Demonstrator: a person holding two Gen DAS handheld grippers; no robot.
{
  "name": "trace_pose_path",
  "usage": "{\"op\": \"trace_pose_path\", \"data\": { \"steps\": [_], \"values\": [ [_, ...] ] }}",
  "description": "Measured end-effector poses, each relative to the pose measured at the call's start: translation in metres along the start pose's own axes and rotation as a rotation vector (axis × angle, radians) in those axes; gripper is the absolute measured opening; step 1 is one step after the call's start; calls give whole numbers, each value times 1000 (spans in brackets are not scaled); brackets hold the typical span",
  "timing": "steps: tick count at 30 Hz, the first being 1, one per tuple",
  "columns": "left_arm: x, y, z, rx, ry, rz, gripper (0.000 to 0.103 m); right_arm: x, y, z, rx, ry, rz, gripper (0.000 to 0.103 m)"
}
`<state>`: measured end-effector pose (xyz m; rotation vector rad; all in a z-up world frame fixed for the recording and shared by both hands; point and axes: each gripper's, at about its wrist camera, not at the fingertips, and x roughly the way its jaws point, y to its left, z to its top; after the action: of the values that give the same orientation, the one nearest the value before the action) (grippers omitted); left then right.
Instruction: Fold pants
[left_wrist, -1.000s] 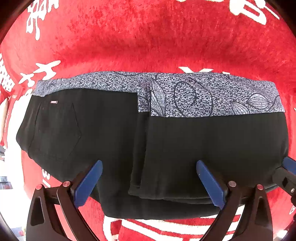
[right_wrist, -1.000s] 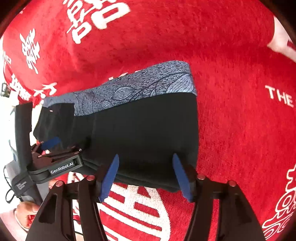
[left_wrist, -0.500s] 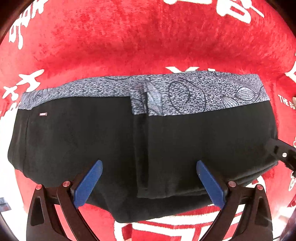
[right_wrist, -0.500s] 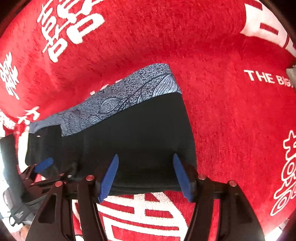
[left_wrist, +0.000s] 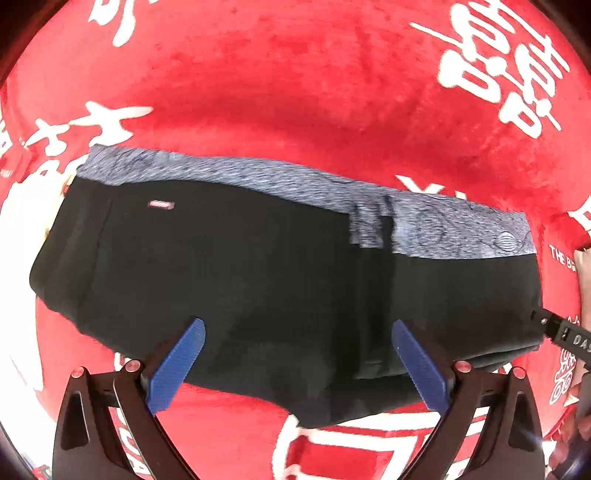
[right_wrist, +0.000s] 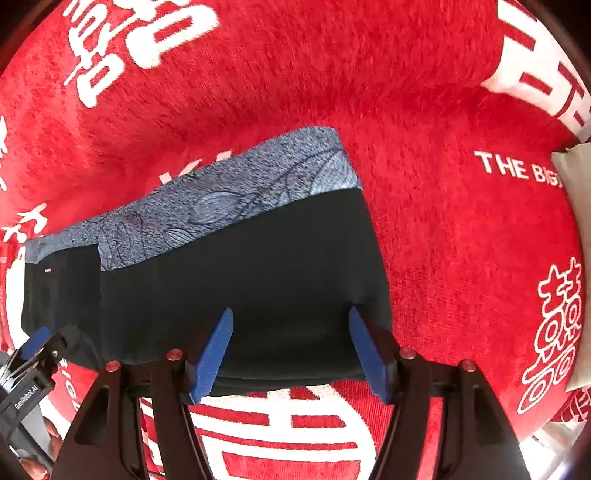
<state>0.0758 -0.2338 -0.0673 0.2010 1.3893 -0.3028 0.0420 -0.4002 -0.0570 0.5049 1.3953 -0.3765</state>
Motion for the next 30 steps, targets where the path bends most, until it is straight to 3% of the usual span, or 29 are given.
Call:
{"op": "trace_pose_path", "data": {
  "steps": [6,11,17,20,22,25,30],
  "values": [
    [-9,47,-13,-131,1,-16,102,-3,65,3,-116,-6,99,69],
    [-29,111,-17,-260,-62,36,102,12,132,5,-244,16,165,69],
    [-20,191,-20,-447,-79,7,102,41,208,-2,-377,52,227,69],
    [-7,217,-22,-530,-75,-47,102,66,233,-7,-438,97,231,69],
    [2,230,-24,-568,-73,-88,102,98,244,-14,-464,195,194,69],
    [13,243,-28,-607,-66,-166,102,97,242,-19,-467,152,210,71],
    [26,256,-33,-674,-75,-331,102,97,236,-18,-474,160,219,72]
  ]
}}
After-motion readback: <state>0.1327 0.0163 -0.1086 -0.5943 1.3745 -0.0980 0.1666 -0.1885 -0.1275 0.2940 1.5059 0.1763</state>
